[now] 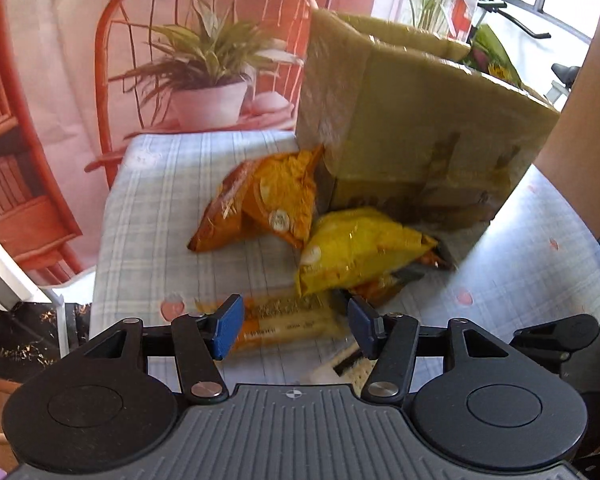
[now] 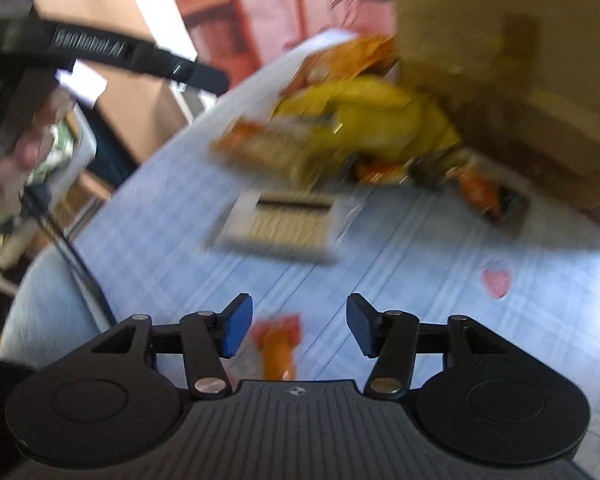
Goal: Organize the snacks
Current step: 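Withdraw both grippers from the box toward the snack pile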
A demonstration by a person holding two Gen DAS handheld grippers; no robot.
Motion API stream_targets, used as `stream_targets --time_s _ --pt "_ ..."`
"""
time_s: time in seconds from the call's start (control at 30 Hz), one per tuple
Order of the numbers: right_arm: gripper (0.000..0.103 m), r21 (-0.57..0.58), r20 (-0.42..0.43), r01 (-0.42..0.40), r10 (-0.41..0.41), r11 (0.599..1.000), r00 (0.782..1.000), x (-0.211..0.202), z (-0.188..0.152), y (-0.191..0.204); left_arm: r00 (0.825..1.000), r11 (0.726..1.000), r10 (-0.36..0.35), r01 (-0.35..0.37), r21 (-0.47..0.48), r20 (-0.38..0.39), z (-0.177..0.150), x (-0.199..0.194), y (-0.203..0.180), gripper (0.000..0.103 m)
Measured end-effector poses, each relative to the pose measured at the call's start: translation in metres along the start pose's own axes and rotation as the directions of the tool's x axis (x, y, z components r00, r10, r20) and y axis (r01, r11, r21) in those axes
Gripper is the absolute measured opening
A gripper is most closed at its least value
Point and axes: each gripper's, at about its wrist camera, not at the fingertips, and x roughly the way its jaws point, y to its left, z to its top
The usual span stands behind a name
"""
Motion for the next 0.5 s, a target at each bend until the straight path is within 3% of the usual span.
stream_targets --time_s 0.13,0.3,0.37,0.5 --pt "0.056 -0.021 -0.057 -0.012 0.011 1.0 0.998 0.013 -0.011 0.01 1.0 1.0 0.0 0.0 0.013 -0.006 -0.007 0.003 -0.002 0.063" --pt "0.056 -0.087 -0.086 0.023 -0.03 0.996 0.996 0.019 -0.017 0.019 1.0 1.0 -0.013 0.014 0.025 -0.021 -0.012 0.007 -0.007 0.064" --pt "0.054 -0.098 -0.082 0.032 -0.04 0.995 0.996 0.018 -0.018 0.018 1.0 0.999 -0.012 0.013 0.051 -0.026 -0.015 0.008 -0.01 0.064" --pt "0.04 -0.11 -0.068 0.056 -0.064 0.992 0.996 0.016 -0.021 0.017 0.999 0.991 -0.014 0.019 0.131 -0.034 -0.023 0.015 -0.022 0.067"
